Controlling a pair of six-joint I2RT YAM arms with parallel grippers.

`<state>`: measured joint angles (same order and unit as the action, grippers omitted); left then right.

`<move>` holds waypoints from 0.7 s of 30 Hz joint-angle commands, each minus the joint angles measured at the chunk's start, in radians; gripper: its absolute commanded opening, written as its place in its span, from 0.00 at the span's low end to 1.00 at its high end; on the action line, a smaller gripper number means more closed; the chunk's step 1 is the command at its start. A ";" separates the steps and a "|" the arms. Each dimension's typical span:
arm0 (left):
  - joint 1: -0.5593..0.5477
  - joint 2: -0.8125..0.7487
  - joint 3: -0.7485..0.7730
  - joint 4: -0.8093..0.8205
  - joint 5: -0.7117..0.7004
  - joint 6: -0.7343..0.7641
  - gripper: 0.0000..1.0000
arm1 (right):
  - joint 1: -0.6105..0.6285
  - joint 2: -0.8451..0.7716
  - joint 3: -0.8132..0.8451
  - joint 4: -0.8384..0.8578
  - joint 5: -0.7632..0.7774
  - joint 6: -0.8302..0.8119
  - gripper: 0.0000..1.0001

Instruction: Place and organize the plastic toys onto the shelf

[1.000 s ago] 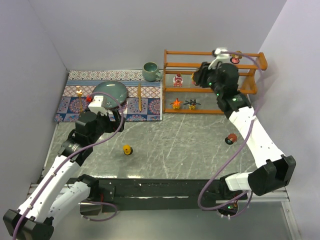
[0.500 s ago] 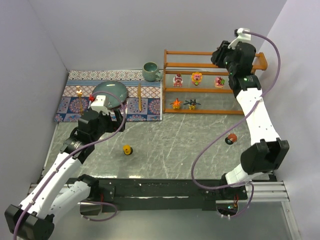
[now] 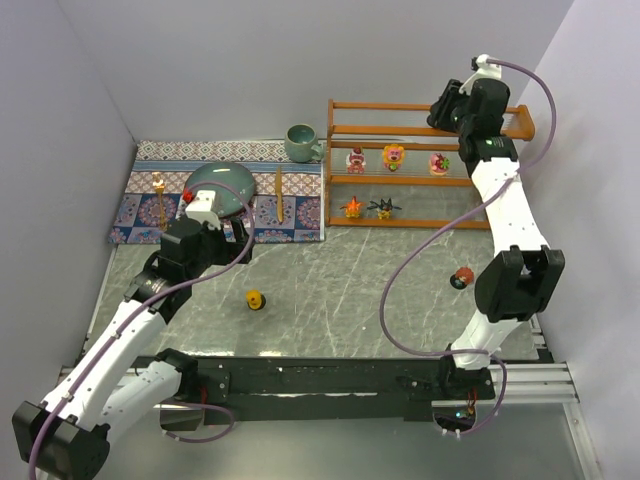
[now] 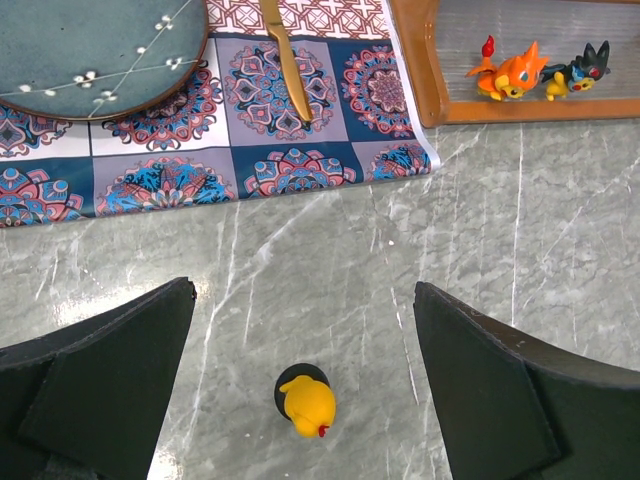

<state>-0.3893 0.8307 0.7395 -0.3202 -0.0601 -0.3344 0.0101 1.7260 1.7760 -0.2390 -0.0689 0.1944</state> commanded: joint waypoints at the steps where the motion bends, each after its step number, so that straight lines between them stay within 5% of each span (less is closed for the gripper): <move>1: 0.004 0.002 0.009 0.024 0.017 0.011 0.97 | -0.032 0.026 0.080 0.026 -0.031 0.016 0.08; 21: 0.004 0.001 0.009 0.024 0.026 0.011 0.97 | -0.053 0.092 0.114 0.003 -0.081 0.053 0.13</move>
<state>-0.3893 0.8356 0.7395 -0.3199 -0.0494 -0.3344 -0.0338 1.8088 1.8481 -0.2584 -0.1257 0.2283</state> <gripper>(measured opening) 0.969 0.437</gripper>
